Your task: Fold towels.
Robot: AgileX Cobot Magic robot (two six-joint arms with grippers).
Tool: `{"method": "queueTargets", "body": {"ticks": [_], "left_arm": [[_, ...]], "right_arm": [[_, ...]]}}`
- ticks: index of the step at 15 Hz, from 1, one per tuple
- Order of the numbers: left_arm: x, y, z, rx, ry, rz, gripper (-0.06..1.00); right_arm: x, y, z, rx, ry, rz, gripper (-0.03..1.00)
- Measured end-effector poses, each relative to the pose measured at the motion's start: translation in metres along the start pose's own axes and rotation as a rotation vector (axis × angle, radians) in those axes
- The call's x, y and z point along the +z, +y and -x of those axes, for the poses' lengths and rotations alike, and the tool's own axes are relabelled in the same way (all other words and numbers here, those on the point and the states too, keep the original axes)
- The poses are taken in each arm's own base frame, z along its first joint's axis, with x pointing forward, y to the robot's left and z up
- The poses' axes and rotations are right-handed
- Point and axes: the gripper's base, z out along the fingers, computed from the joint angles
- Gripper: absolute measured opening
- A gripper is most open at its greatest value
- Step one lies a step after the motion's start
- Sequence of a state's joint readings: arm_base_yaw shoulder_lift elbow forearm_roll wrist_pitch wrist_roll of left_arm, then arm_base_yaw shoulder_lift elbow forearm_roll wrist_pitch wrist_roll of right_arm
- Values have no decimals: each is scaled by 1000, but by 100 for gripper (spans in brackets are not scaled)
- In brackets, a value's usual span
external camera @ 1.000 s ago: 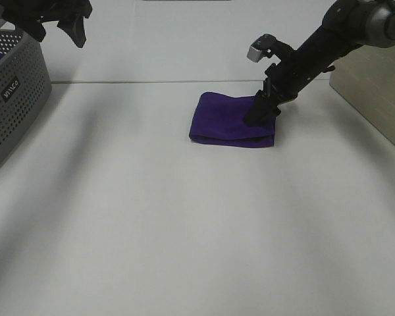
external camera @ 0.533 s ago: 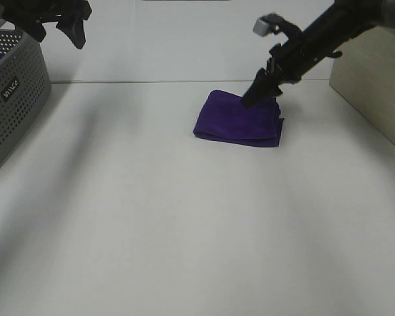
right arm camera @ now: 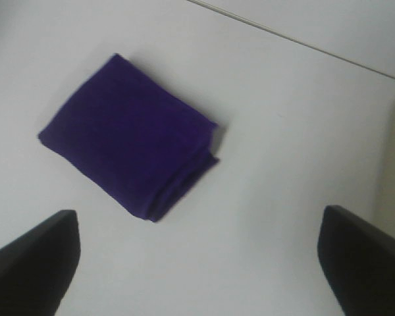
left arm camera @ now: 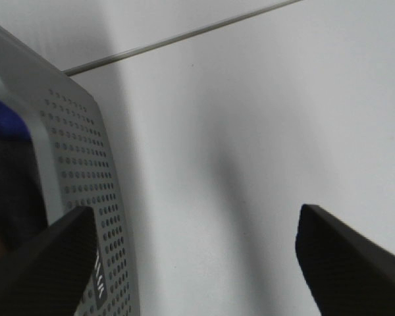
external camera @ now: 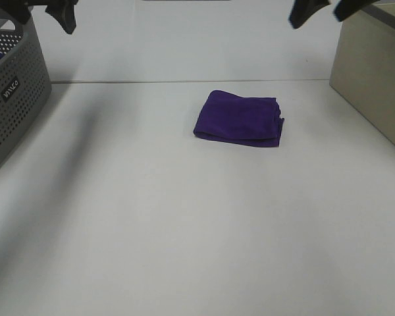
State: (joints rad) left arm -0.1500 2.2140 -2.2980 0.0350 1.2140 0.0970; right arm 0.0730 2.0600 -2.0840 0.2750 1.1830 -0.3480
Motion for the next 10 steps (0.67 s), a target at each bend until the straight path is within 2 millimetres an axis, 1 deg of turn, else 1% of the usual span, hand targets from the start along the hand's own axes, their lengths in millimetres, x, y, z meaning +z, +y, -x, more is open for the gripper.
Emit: {"method": "queueTargets", "body": {"ticks": [1,2,3,4,5,6,7,8,9,10], "left_arm": [[-13,3,1,-14,-24,10,76],[-28,9,1,-42,-45,17,76],[-48,25,-4,-88,-60,37,76],[-60,40,-11,-121,-63,59,76],[-73,53,-19,-150,-64,76,76],[-78,58,-22,-160,-63,87,76],[-92,68,-32,-184,-62,106,76],[-106,73,-43,-204,-59,116,76],[-119,75,-56,-219,-51,123,76],[-132,74,-70,-227,-39,127,76]], "right_arm": [[-24,-22,-6,69,-17,-49,95],[-49,-40,-11,127,-50,-90,95],[-89,-62,-22,199,-109,-156,95],[-117,-66,-30,226,-149,-191,95],[-139,-70,-43,256,-165,-220,95],[-146,-70,-50,268,-167,-229,95],[-163,-67,-69,298,-161,-249,95],[-178,-56,-90,313,-148,-271,95],[-185,-42,-113,317,-113,-288,95],[-196,-22,-137,313,-101,-301,95]]}}
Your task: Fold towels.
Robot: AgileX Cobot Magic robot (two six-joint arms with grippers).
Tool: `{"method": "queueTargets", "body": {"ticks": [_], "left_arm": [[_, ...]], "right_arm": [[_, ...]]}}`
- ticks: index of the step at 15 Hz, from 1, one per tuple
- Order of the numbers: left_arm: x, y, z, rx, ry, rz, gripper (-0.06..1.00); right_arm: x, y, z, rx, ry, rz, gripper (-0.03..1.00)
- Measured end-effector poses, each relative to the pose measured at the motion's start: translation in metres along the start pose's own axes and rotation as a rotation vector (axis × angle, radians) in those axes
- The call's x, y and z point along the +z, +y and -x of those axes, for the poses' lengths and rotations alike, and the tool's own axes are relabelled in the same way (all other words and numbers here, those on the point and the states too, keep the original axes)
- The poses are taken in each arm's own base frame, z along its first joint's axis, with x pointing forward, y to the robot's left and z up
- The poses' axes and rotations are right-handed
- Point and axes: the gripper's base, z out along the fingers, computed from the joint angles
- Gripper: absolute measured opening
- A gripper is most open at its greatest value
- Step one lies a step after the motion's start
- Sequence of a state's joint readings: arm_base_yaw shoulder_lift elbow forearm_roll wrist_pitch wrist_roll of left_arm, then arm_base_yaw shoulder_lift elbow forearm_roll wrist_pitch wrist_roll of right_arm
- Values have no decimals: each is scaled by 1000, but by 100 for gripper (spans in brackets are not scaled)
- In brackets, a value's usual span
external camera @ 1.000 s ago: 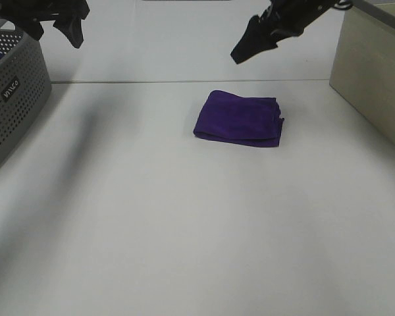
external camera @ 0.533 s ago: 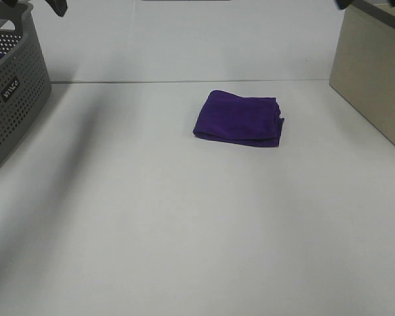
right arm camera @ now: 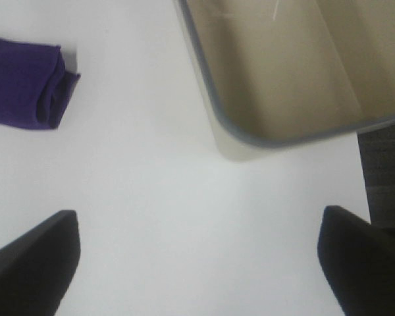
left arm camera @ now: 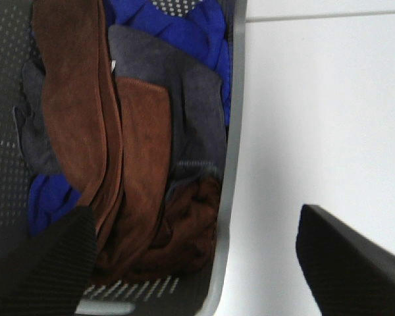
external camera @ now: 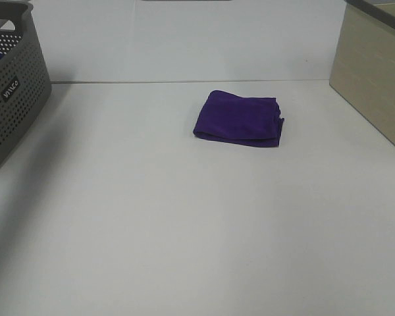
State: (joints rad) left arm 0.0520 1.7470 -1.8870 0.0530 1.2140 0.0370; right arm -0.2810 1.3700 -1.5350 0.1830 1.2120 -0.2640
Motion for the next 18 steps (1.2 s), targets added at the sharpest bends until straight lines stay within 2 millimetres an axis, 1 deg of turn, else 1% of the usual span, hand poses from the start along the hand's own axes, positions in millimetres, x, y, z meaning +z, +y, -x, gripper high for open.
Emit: {"method": "queueTargets", "body": {"ticks": [1,2,3,4,6,8,9,11,14,15,16,17,18], "left_arm": [[-14,1,-20,1,19,6,76],[-27,1,-40,-1,36,7,76],[-47,0,-72,-8,11,6,76],[-60,-1,-92,-11,-37,7,76],[-79,-2,-130,-12,-120,9,76],[-95,-3,-162,-7,-183,23,76],[-104,-2,-180,2,-208,42,76],[-112,0,-215,24,-256,89,76],[-119,-2,-267,27,-371,105,76],[-118,-3,-274,26,-380,105,76],[-118,-4,-289,22,-409,103,76],[-116,-7,-316,10,-459,90,76],[-114,-8,-329,4,-482,83,76]], "right_arm": [[-21,9,-28,-6,-15,-12,95],[-37,17,-58,-10,-25,-18,95],[-51,28,-99,-14,-36,-23,95],[-57,34,-122,-15,-62,-25,95],[-64,45,-164,-40,-152,-32,95],[-61,56,-199,-112,-197,4,95],[-60,60,-213,-142,-211,33,95],[-58,65,-240,-183,-251,64,95],[-58,67,-268,-193,-331,57,95],[-57,67,-271,-193,-339,55,95],[-54,67,-275,-191,-365,51,95],[-49,66,-276,-169,-441,39,95],[-47,65,-275,-144,-475,36,95]]}}
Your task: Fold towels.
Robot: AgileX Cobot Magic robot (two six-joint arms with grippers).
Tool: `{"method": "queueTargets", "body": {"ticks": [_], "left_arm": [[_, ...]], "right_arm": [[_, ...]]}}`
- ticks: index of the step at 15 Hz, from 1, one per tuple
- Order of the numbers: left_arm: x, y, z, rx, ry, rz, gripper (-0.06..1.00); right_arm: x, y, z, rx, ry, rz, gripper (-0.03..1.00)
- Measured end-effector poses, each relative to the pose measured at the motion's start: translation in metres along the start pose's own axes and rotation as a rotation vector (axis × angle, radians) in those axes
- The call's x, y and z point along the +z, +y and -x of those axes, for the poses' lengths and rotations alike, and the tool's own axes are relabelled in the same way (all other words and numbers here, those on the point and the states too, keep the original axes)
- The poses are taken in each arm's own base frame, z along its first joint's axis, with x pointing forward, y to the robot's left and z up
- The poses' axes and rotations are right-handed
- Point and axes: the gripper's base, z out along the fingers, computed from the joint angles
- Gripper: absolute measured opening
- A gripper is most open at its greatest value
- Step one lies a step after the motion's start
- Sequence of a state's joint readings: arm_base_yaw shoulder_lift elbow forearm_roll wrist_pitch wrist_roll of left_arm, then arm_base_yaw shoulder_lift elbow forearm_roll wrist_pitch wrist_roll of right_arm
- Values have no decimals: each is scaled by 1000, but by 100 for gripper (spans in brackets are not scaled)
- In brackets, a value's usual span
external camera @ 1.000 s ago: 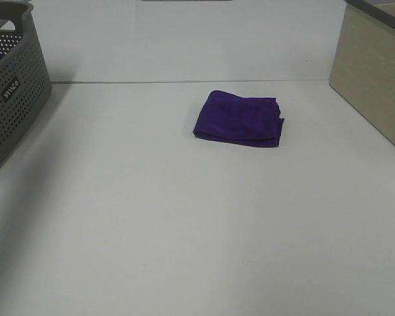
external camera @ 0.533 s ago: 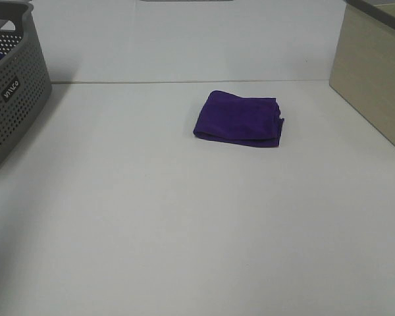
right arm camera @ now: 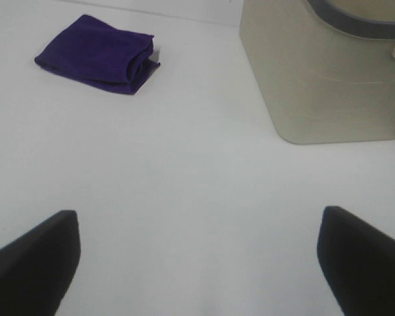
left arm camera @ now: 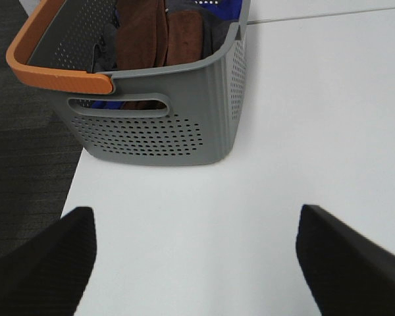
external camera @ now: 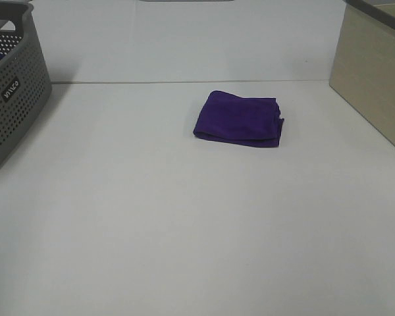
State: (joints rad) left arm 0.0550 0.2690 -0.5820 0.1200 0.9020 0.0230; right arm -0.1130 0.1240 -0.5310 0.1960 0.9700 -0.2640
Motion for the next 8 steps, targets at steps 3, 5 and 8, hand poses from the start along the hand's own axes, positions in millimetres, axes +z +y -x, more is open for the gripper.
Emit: {"method": "queueTargets", "body": {"ticks": [3,5,8], "left_arm": [[-14,-2,-23,-23,-57,-12,76],[-29,-5,-34,-50,-125,-36,76],[-32,-8,-45,-67,-58,-71,76]], "right_arm": [[2,-1,0,16,-35,-14,95],[1,-1,1,15,-44,-18,95],[1,0,-5,21,18,-3,95]]}}
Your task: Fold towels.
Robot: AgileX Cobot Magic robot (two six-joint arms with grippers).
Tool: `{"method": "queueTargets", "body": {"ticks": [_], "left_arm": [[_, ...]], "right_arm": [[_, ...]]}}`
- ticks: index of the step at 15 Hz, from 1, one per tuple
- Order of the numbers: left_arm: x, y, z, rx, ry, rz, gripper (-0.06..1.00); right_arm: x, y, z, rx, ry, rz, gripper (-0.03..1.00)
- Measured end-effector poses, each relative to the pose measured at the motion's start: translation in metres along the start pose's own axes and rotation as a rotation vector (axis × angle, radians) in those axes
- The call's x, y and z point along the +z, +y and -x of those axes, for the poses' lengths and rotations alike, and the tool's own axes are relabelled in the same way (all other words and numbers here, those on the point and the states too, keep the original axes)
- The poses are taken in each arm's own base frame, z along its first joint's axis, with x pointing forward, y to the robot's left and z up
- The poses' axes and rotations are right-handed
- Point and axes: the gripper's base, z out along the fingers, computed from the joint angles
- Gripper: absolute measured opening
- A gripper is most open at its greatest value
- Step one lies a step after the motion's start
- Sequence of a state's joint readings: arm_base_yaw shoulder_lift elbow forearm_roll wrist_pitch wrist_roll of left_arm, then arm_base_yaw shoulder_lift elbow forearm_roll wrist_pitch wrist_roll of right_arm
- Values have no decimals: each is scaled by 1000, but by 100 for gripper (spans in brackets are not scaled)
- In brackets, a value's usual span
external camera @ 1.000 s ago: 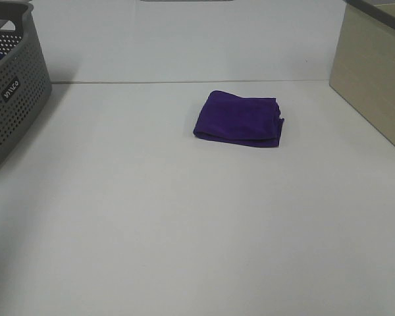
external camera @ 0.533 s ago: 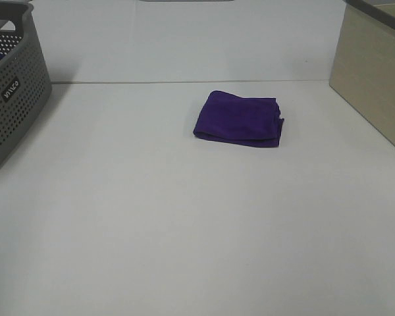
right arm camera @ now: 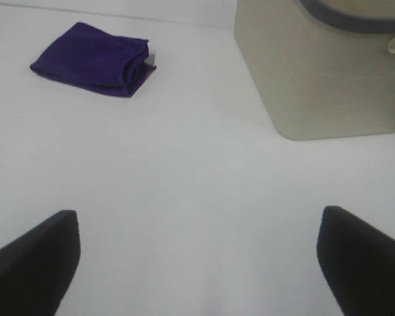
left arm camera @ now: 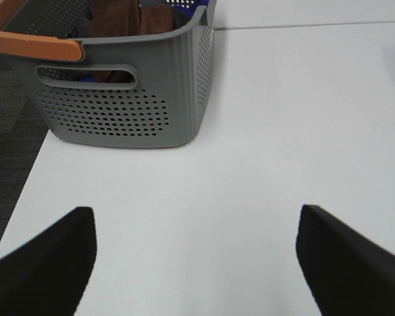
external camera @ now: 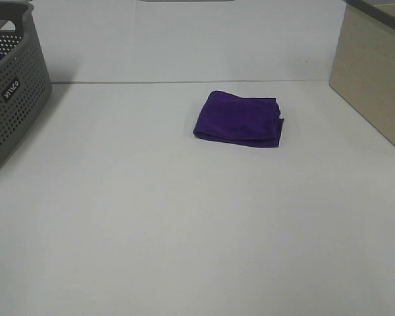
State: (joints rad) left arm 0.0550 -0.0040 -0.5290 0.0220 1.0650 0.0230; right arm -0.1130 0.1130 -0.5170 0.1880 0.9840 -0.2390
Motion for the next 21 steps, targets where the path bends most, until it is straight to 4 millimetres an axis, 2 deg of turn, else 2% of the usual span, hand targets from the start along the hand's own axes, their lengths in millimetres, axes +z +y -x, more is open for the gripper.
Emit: {"method": "queueTargets", "body": {"ticks": [5,8,21], "left_arm": [[4,-1,-3,-6,10,-12,76],[5,-6,-3,-13,7,-59,76],[4,-9,-3,-6,3,-94,76]], "right_arm": [[-17,3,-10,-30,-89,-21,93],[-14,3,-18,-34,-28,-19,92],[-14,2,-18,-51,-25,-7,92]]}}
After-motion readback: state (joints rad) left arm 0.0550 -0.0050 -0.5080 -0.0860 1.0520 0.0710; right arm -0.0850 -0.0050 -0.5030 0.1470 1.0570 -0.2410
